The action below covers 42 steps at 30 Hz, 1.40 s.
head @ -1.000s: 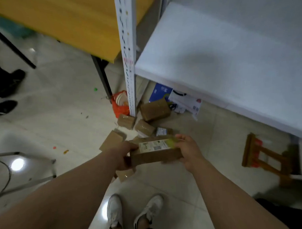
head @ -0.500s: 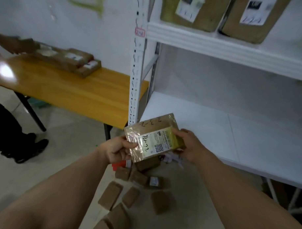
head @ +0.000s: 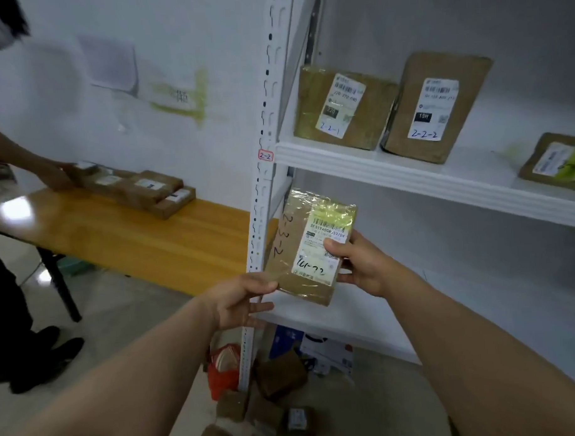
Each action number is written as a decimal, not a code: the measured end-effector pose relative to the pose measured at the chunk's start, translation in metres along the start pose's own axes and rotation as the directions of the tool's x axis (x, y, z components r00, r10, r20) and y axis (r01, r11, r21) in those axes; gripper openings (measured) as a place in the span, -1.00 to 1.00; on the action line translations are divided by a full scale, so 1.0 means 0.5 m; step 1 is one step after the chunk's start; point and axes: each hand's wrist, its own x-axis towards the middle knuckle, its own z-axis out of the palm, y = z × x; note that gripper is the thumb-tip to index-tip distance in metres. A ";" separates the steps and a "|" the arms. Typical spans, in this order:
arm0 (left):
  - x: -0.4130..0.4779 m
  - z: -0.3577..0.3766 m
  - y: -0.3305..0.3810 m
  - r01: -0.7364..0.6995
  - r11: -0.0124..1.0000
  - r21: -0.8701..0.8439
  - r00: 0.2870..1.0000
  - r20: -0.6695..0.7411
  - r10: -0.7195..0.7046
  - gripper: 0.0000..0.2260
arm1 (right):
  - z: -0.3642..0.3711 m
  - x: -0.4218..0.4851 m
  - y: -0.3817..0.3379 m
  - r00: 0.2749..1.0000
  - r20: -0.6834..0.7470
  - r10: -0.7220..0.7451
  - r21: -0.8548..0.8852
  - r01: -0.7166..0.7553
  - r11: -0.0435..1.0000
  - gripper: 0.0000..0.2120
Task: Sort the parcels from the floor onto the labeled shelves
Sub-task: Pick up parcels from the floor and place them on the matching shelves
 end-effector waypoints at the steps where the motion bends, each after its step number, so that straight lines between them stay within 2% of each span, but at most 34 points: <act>1: -0.003 -0.003 0.020 -0.020 1.000 0.019 0.999 -0.034 0.020 -0.37 | -0.010 -0.001 -0.019 1.000 -0.020 -0.023 -0.038 0.022 0.999 -0.53; 4: -0.008 0.003 0.093 -0.137 0.989 0.048 0.987 -0.082 0.141 -0.21 | -0.033 -0.009 -0.065 0.994 -0.062 -0.085 -0.118 0.078 0.990 -0.48; 7: -0.015 0.025 0.167 -0.245 0.961 0.129 0.966 -0.046 0.253 -0.08 | -0.050 -0.019 -0.103 0.991 -0.057 -0.120 -0.183 0.107 0.977 -0.52; 11: -0.029 0.060 0.227 -0.291 0.921 0.258 0.955 0.022 0.296 0.04 | -0.067 -0.038 -0.137 0.994 -0.001 -0.107 -0.310 0.101 0.945 -0.57; 17: -0.041 0.101 0.240 -0.250 0.861 0.444 0.968 0.128 0.215 -0.16 | -0.057 -0.056 -0.184 0.992 0.116 -0.048 -0.531 0.103 0.841 -0.53; 21: -0.038 0.114 0.239 -0.245 0.826 0.508 0.967 0.188 0.171 -0.49 | -0.030 -0.066 -0.214 0.986 0.158 -0.052 -0.676 0.147 0.722 -0.57; 23: -0.035 0.115 0.239 -0.242 0.836 0.492 0.965 0.211 0.155 -0.55 | -0.023 -0.068 -0.220 0.985 0.157 -0.066 -0.717 0.159 0.679 -0.58; 30: -0.007 0.079 0.215 -0.219 0.876 0.430 0.972 0.170 0.160 -0.57 | -0.065 -0.073 -0.197 0.992 0.046 -0.120 -0.727 0.116 0.677 -0.49; 36: 0.039 0.072 0.187 -0.186 0.911 0.367 0.980 0.132 0.147 -0.60 | -0.123 -0.065 -0.146 0.996 -0.061 -0.072 -0.604 0.021 0.797 -0.47; 42: 0.103 0.102 0.146 -0.120 0.915 0.384 0.989 0.130 0.075 -0.58 | -0.175 -0.040 -0.072 0.997 -0.066 0.036 -0.546 -0.067 0.835 -0.41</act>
